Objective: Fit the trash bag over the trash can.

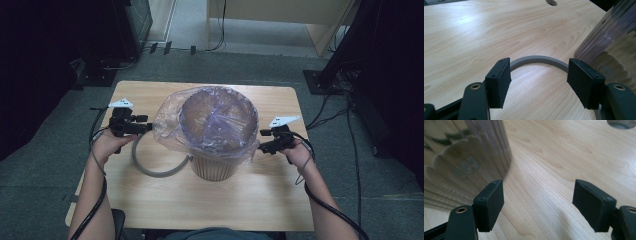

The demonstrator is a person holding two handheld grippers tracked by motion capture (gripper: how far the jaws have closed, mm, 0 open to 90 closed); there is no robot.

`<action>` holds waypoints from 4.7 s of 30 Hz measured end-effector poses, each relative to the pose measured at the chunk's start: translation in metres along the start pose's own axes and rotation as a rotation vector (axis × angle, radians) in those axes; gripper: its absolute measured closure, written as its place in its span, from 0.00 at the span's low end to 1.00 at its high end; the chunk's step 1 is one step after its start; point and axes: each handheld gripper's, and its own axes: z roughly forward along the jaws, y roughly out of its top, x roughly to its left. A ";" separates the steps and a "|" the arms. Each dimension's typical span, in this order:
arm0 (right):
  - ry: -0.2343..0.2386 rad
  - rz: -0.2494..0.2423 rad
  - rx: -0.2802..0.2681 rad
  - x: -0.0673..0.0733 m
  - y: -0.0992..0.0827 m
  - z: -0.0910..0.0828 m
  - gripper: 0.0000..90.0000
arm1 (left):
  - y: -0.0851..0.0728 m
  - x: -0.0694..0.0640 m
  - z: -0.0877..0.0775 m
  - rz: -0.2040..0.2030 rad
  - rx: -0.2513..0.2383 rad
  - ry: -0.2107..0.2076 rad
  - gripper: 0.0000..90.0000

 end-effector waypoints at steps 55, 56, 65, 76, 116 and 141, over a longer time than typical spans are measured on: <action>-0.090 -0.082 0.014 0.004 -0.017 0.048 0.16 | -0.046 0.043 0.016 -0.089 0.061 0.088 0.31; -0.090 -0.082 0.014 0.004 -0.017 0.048 0.16 | -0.046 0.044 0.015 -0.083 0.067 0.101 0.31; -0.094 -0.082 0.016 0.005 -0.017 0.048 0.15 | -0.049 0.043 0.018 -0.043 0.126 0.183 0.35; -0.098 -0.078 0.015 0.005 -0.017 0.048 0.15 | -0.054 0.040 0.022 -0.020 0.184 0.222 0.45; -0.101 -0.070 0.016 0.009 -0.015 0.051 0.15 | -0.040 0.020 0.029 -0.052 0.331 0.371 0.91; -0.102 -0.076 0.018 0.011 -0.015 0.051 0.13 | -0.044 0.045 0.014 -0.366 0.294 0.225 0.93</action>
